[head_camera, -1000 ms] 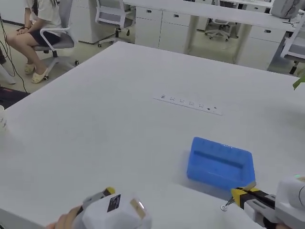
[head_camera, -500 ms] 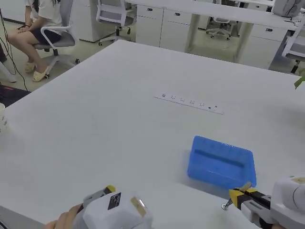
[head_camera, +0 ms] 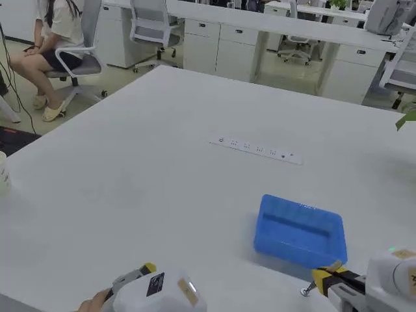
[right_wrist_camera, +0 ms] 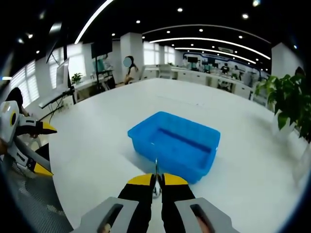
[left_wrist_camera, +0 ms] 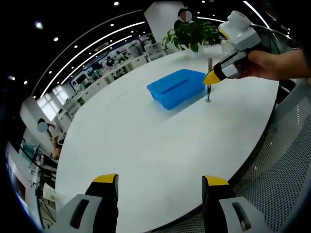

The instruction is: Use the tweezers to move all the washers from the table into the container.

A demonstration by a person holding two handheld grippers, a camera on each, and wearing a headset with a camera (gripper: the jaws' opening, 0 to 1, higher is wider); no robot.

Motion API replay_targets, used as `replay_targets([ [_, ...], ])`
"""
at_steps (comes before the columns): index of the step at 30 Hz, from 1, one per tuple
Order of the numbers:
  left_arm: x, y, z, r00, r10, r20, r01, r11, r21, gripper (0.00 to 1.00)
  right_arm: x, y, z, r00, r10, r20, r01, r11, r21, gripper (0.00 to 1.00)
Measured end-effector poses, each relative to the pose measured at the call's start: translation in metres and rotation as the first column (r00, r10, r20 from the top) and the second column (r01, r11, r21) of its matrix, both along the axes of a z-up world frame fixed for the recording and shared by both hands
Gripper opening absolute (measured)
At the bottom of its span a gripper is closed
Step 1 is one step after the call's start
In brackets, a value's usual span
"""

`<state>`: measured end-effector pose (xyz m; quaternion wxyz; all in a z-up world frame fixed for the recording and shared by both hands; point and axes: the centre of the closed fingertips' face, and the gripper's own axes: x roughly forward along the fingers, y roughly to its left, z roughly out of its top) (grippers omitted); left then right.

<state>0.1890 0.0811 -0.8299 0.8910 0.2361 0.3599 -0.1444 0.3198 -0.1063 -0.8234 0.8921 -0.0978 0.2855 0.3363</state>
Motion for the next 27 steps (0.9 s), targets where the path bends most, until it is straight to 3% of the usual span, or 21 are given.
replay_targets([
  [16,0.0,-0.001,0.001,1.0,-0.003,0.008,0.003,1.0,0.001,0.71,0.001,-0.008,0.015,1.0,-0.007,0.024,0.007,1.0,0.007,0.02],
  [27,0.001,0.0,0.004,1.0,0.002,0.021,-0.002,1.0,-0.006,0.7,0.006,-0.009,0.035,0.998,-0.001,0.06,0.0,1.0,0.015,0.02],
])
